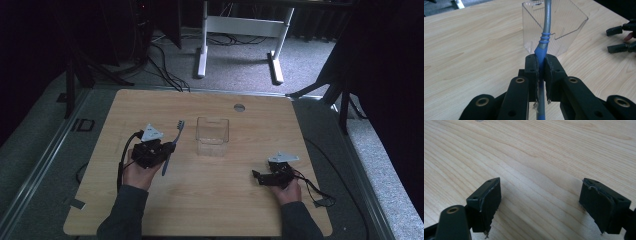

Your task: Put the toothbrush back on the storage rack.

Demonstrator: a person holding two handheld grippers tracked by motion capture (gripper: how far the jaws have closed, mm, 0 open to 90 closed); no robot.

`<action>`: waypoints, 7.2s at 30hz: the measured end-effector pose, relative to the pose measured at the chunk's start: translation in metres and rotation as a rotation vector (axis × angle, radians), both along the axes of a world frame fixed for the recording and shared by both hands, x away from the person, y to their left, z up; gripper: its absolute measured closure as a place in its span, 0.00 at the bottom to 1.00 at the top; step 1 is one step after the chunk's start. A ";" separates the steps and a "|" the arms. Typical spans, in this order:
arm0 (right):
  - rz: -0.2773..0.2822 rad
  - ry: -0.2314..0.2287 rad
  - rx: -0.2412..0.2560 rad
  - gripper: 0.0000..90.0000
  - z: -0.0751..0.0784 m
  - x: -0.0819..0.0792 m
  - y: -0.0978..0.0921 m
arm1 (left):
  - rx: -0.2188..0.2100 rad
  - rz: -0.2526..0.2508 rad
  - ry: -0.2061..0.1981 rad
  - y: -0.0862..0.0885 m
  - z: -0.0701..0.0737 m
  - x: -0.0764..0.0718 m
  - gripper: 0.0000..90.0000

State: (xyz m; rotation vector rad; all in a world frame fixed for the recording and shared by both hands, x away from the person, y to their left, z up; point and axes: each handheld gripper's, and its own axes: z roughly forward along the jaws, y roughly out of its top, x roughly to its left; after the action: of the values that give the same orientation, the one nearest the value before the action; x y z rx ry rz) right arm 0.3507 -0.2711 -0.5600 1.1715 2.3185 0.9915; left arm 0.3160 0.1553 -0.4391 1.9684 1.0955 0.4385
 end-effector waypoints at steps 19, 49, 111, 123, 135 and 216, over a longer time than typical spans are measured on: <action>0.000 -0.001 0.000 0.19 0.000 0.000 0.000 | -0.041 -0.001 -0.075 0.001 0.002 0.003 0.91; -0.001 0.001 0.001 0.19 0.000 0.000 0.000 | -0.125 0.011 -0.139 -0.004 0.006 0.012 0.91; 0.000 0.000 0.000 0.19 0.000 0.000 0.000 | -0.154 -0.035 -0.154 -0.025 0.023 0.050 0.91; -0.001 0.000 0.000 0.19 0.000 0.000 0.000 | -0.180 -0.041 -0.143 -0.035 0.025 0.060 0.91; 0.000 0.000 0.000 0.19 0.000 0.000 0.000 | -0.187 -0.037 -0.141 -0.042 0.025 0.068 0.91; 0.000 0.000 0.000 0.19 0.000 0.000 0.000 | -0.189 0.026 -0.182 -0.078 0.012 0.113 0.90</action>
State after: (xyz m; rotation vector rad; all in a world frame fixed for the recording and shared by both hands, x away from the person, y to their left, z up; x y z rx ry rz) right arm 0.3508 -0.2712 -0.5599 1.1715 2.3190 0.9912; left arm 0.4292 0.0774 -0.4271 1.7156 1.0101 0.4991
